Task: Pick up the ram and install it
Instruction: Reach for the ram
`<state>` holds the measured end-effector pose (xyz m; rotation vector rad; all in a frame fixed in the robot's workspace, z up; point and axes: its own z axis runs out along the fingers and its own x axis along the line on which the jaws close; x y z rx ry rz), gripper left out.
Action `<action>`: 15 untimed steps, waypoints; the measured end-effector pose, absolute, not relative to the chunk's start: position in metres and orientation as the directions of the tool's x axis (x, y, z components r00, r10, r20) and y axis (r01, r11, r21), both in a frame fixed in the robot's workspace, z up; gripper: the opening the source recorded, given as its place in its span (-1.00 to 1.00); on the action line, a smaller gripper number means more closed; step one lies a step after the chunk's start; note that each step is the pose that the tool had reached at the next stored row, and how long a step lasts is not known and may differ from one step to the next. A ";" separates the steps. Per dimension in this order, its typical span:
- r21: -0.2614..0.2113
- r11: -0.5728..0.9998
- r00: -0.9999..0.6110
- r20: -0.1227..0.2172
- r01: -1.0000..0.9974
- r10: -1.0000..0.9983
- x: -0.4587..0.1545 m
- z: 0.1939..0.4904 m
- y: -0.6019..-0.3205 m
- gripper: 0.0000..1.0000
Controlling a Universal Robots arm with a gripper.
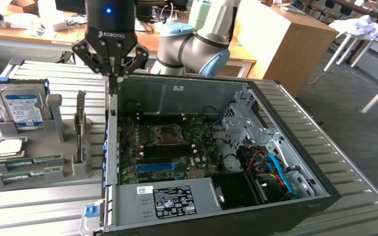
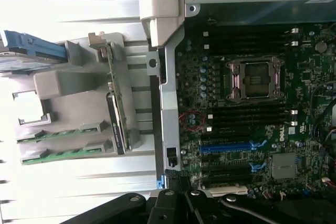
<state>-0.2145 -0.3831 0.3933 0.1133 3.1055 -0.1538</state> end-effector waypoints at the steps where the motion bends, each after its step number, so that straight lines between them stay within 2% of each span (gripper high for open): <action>1: -0.098 0.992 -0.997 -0.034 0.074 0.071 -0.215 0.393 -0.383 -0.80; 15: -0.098 0.992 -0.997 -0.034 0.074 0.071 -0.223 0.393 -0.383 -0.80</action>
